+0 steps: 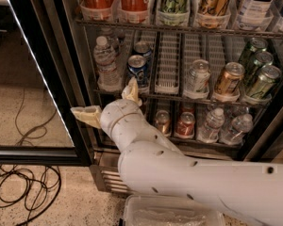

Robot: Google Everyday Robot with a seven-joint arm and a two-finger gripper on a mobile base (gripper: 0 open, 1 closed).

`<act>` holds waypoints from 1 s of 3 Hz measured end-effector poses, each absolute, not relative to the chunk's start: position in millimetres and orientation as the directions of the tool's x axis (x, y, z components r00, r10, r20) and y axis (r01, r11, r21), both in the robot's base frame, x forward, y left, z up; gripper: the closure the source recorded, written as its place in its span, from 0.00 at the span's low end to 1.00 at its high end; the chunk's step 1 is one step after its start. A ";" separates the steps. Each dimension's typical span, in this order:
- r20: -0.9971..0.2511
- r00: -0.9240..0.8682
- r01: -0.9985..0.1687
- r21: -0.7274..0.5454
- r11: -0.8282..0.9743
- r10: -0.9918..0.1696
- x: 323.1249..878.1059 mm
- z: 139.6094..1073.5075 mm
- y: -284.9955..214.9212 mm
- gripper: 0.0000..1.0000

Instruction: Pick water bottle from middle shelf of fridge

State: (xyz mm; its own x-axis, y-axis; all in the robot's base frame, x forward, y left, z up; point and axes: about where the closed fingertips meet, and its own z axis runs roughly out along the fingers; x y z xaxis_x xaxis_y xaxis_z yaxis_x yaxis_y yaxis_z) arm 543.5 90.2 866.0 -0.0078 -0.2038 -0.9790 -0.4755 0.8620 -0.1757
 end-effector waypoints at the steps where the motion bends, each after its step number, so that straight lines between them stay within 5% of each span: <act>1: -0.984 0.045 -0.407 -0.177 0.896 -0.174 560.2 869.6 97.7 0.00; 3: -0.983 0.088 -0.355 -0.182 0.917 -0.161 564.2 884.9 86.1 0.00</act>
Offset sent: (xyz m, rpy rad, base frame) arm 0.0136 0.0075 0.0017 0.0267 -0.0507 -0.0494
